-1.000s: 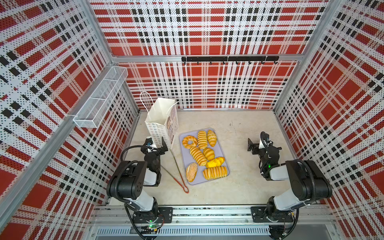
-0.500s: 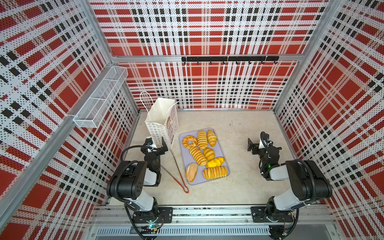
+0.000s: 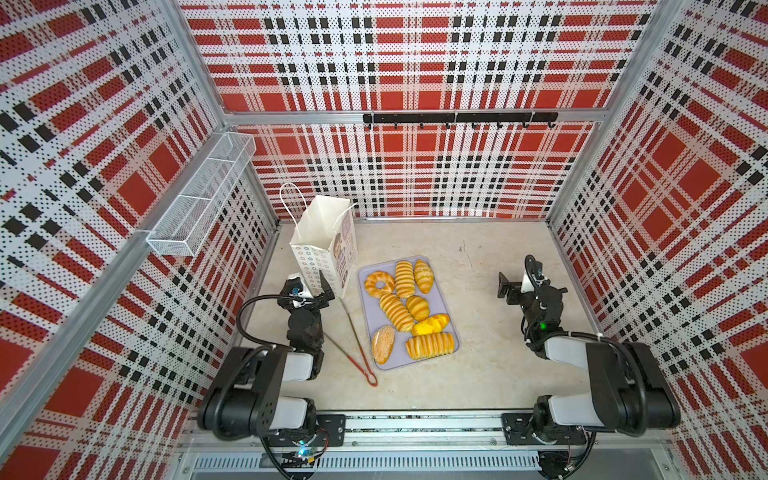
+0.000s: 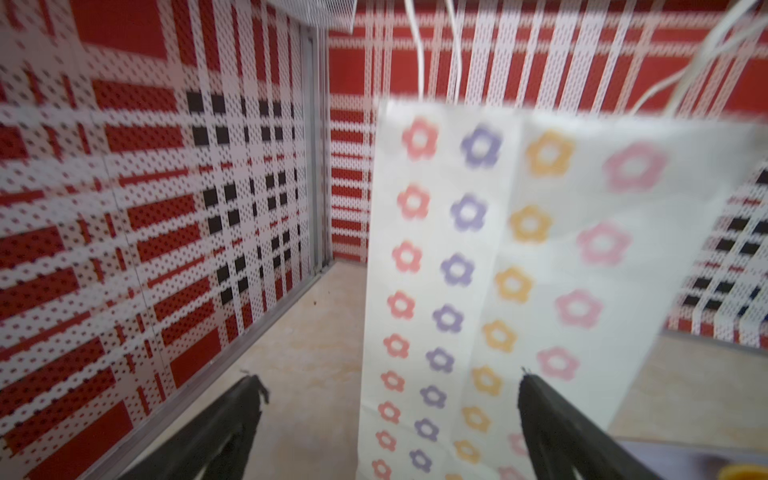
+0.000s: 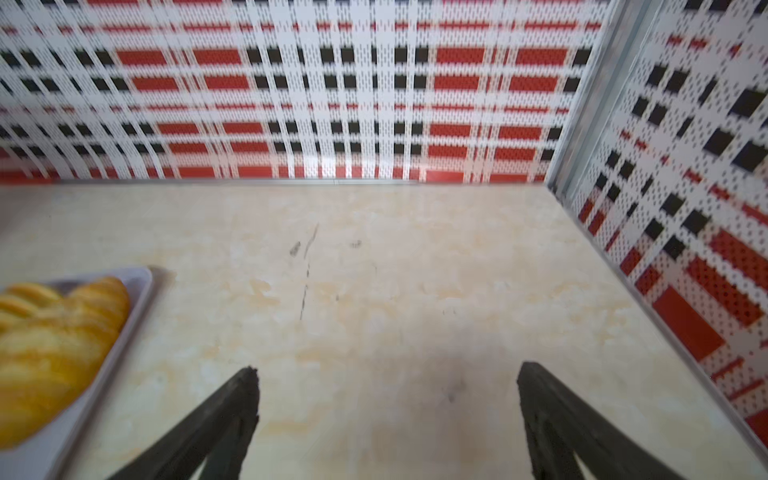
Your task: Place the fake bread into the paper bag
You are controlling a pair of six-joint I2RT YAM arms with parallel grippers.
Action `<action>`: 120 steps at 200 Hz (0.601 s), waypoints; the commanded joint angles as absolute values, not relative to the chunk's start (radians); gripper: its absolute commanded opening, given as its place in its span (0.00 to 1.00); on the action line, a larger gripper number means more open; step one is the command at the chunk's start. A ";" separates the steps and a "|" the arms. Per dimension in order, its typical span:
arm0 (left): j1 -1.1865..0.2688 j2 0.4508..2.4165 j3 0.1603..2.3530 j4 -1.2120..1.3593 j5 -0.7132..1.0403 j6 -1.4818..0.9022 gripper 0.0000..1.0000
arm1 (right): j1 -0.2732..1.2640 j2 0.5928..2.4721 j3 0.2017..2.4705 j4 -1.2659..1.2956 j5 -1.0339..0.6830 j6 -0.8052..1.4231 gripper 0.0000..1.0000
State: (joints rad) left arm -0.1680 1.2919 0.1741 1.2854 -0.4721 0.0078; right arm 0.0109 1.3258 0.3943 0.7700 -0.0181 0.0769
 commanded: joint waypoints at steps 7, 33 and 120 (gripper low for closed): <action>-0.297 1.050 0.266 0.941 -0.768 -0.045 0.99 | 0.018 1.178 0.475 0.426 -0.050 0.172 0.96; -0.316 0.842 0.414 0.442 -0.761 -0.357 0.98 | 0.031 1.086 0.557 0.168 -0.157 0.260 0.87; -0.277 0.743 0.725 -0.605 -0.221 -0.873 0.86 | 0.114 0.827 0.651 -0.391 -0.429 0.323 0.77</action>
State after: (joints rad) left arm -0.2962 0.6811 0.6765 -0.2295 -0.4808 -0.7219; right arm 0.1093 0.8612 0.6018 -0.1692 -0.3355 0.3050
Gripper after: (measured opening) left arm 0.888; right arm 0.767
